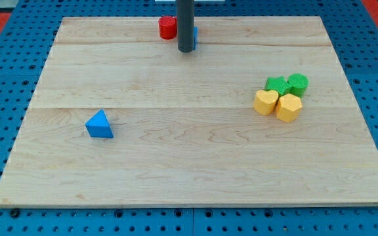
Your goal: Push the blue triangle into the red blocks and blue cube
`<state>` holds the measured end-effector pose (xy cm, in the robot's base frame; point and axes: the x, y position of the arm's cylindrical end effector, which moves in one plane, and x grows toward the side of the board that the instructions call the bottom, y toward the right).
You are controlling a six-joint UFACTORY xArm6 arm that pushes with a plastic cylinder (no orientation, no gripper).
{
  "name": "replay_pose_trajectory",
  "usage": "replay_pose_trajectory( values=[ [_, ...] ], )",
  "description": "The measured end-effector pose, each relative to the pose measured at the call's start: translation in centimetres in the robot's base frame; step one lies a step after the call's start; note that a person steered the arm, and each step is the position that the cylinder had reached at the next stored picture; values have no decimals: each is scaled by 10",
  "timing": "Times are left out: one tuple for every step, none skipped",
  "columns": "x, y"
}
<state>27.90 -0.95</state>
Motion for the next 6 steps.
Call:
replay_pose_trajectory(
  values=[
    [28,6],
    [130,13],
    [218,-37],
    [231,-102],
    [240,-146],
    [214,-164]
  ],
)
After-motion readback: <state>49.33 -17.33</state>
